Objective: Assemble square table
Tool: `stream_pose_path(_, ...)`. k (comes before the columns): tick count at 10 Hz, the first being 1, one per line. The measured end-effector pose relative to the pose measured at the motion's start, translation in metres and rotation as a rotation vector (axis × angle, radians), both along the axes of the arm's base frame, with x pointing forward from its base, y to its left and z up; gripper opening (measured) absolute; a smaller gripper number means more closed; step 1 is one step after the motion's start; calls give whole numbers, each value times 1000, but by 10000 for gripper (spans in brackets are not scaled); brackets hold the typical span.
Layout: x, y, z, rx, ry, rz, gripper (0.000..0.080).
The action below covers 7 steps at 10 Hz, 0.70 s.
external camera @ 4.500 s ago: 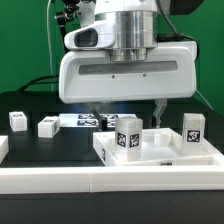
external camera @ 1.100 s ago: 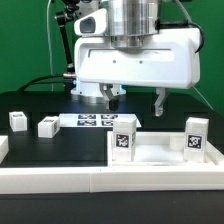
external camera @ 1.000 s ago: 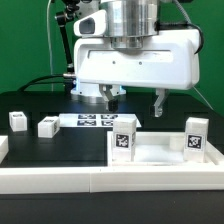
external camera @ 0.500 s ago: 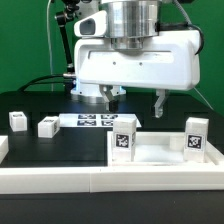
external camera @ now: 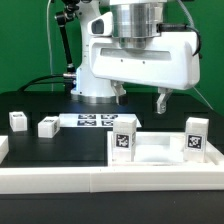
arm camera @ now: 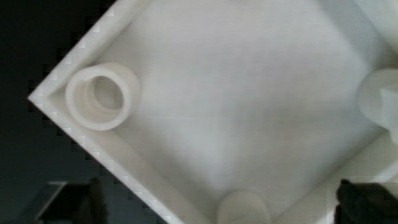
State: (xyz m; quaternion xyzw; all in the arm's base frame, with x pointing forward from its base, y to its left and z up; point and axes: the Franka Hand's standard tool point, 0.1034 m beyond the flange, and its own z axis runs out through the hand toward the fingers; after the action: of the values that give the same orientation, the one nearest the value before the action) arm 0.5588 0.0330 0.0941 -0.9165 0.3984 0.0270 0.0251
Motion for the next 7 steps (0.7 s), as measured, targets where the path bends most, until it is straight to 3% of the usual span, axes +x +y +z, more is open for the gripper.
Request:
stream_pose_path(2, 0, 1, -1, 5, 4, -41, 649)
stream_pose_path(4, -9, 3, -3, 9, 31, -260, 649)
stream_pose_path(6, -22, 10, -15, -1, 46, -463, 649)
stream_pose_path(7, -20, 11, -13, 5, 47, -494, 649)
